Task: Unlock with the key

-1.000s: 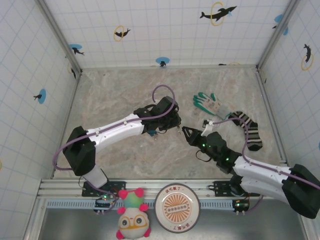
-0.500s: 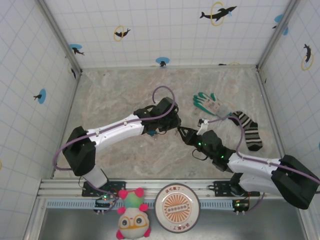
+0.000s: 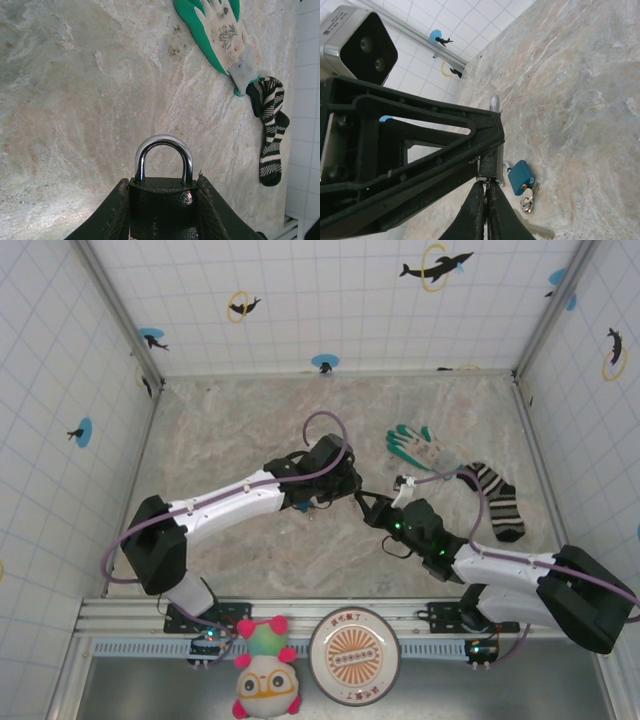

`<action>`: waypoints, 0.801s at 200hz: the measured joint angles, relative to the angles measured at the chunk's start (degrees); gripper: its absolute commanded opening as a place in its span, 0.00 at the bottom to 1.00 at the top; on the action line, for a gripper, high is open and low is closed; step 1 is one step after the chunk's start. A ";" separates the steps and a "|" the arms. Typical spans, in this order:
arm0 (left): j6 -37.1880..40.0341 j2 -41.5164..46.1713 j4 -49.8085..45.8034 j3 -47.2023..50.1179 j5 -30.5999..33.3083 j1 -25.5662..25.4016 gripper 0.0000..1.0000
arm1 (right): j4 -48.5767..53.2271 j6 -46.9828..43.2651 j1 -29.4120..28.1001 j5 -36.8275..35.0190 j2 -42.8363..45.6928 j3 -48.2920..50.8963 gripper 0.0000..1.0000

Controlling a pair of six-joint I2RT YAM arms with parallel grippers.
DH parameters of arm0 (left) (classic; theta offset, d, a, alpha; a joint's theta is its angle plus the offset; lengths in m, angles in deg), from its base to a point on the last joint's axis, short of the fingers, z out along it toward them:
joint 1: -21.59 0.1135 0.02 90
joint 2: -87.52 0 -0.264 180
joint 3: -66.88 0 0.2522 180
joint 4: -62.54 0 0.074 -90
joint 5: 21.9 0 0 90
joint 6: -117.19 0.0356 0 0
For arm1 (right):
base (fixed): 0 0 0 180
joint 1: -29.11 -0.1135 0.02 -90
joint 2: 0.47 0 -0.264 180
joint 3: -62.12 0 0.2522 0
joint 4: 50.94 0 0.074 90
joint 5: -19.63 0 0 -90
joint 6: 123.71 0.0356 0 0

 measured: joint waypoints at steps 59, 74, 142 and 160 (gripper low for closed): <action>0.00 2.62 3.93 3.08 0.76 0.13 0.00 | -2.78 1.18 0.85 1.22 -1.27 -0.09 0.00; -0.02 3.89 5.35 4.33 1.18 0.26 0.00 | -5.07 2.49 1.25 2.23 -2.16 -0.09 0.00; -0.37 8.15 12.28 8.81 1.55 0.66 0.00 | -10.95 7.26 2.62 4.72 -3.06 0.15 0.00; -0.66 9.42 14.40 10.29 1.27 0.72 0.00 | -13.44 8.63 2.91 5.38 -3.26 0.85 0.00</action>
